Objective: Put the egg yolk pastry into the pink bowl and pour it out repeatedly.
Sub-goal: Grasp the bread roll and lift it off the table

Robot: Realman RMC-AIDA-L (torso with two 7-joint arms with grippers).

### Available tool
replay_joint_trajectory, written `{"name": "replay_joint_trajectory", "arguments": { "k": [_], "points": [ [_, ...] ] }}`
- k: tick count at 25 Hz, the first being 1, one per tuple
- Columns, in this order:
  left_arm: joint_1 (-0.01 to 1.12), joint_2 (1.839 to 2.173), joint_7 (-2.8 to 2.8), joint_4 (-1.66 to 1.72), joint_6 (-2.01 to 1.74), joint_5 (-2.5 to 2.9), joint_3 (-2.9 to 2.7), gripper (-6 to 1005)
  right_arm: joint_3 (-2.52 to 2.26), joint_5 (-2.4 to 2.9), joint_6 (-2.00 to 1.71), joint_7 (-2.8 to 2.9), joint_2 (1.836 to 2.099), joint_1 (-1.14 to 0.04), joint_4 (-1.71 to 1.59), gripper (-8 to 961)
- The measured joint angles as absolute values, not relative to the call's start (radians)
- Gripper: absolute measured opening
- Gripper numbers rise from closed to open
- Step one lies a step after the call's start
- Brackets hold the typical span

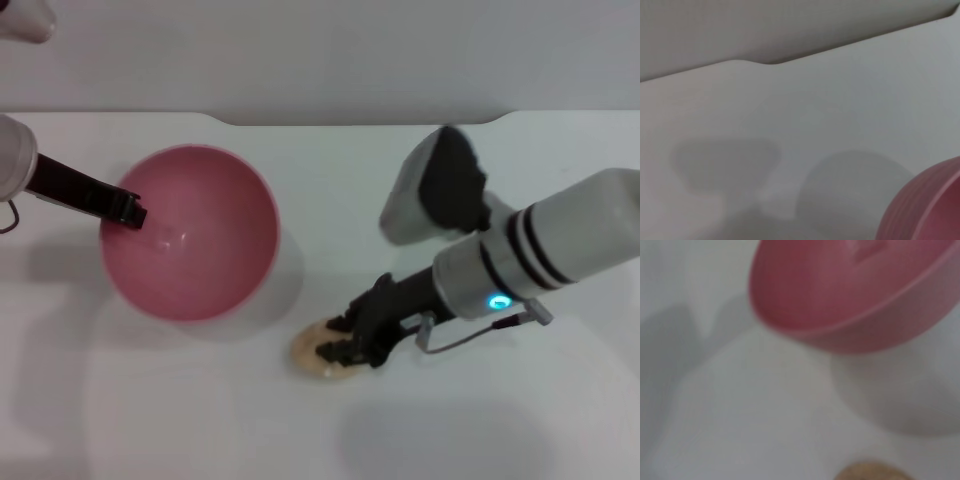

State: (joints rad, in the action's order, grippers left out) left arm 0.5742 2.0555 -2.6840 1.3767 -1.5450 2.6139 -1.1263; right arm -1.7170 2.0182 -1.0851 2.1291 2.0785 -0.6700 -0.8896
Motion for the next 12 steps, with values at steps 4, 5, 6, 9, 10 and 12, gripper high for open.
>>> {"name": "replay_joint_trajectory", "arguments": {
  "k": [4, 5, 6, 9, 10, 12],
  "points": [
    [0.584, 2.056, -2.684, 1.365, -1.544, 2.615, -1.143, -1, -1.571, 1.958, -1.118, 2.113, 2.069, -0.604, -0.918, 312],
    [0.595, 2.057, -2.685, 1.347, -1.533, 2.614, -1.168, -1, -1.522, 1.956, -1.14, 2.098, 2.069, -0.581, -0.937, 303],
    [0.597, 2.057, -2.685, 1.342, -1.53, 2.614, -1.175, -1, -1.474, 1.956, -1.16, 2.082, 2.068, -0.559, -0.955, 294],
    [0.616, 2.06, -2.686, 1.3, -1.499, 2.602, -1.225, 0, -1.319, 1.952, -1.25, 2.005, 2.071, -0.494, -1.01, 233],
    [0.628, 2.06, -2.686, 1.281, -1.493, 2.597, -1.25, 0, -1.271, 1.951, -1.283, 1.982, 2.072, -0.482, -1.017, 213],
    [0.652, 2.061, -2.686, 1.251, -1.487, 2.594, -1.291, -1, -1.209, 1.949, -1.339, 1.957, 2.073, -0.471, -1.02, 128]
  ]
}}
